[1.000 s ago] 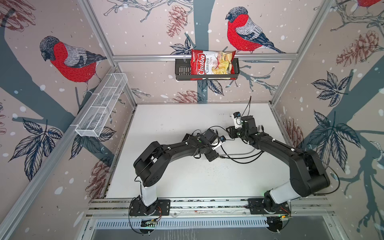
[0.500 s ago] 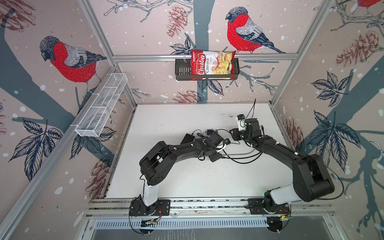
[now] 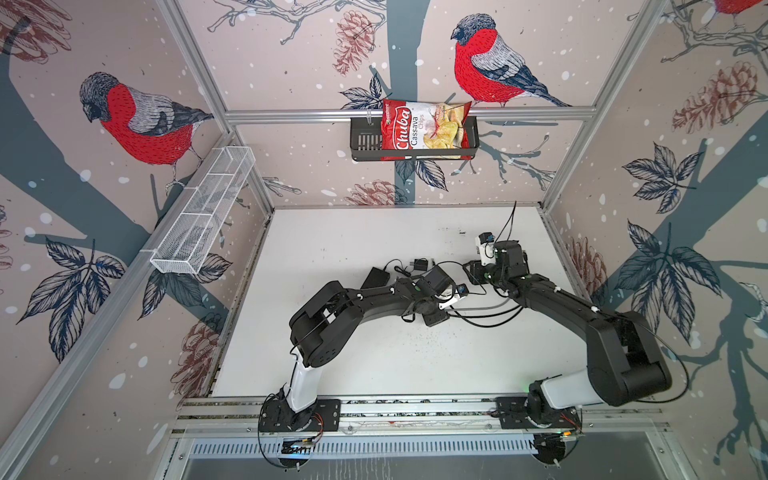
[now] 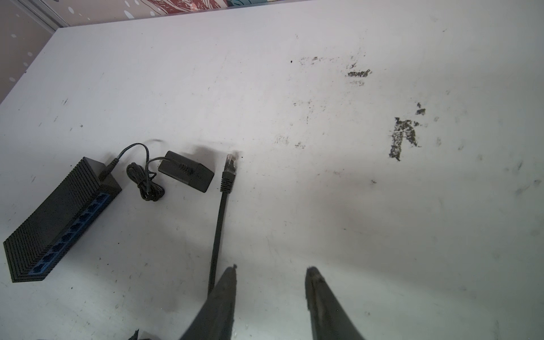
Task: Insert the plug into the switch port
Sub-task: 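Move left gripper to the grey ethernet cable and grasp its plug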
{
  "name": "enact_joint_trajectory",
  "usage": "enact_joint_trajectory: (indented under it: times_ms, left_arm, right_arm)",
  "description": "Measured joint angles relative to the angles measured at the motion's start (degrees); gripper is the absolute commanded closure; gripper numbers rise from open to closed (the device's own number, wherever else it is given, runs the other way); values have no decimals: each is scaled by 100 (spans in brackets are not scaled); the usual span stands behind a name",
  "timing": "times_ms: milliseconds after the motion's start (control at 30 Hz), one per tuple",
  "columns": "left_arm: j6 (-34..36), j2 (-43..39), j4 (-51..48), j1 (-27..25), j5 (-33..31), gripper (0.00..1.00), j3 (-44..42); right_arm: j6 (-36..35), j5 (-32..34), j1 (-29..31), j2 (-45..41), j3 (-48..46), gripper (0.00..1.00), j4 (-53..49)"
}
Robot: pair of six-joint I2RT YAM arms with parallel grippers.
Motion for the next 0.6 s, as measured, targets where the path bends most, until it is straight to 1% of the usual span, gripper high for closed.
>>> enact_joint_trajectory:
  times_ms: [67, 233, 367, 600]
  left_arm:
    - [2, 0, 9, 22, -103, 42, -39]
    - [28, 0, -20, 168, -116, 44, -214]
    - [26, -20, 37, 254, -85, 53, -337]
    - [44, -33, 138, 295, 76, 77, -420]
  right_arm:
    - [2, -35, 0, 2, 2, 59, 2]
    - [2, -118, 0, 55, 4, 59, 39]
    - [0, -140, -2, 98, 26, 59, 39]
    - [-2, -188, -2, 197, 83, 60, 35]
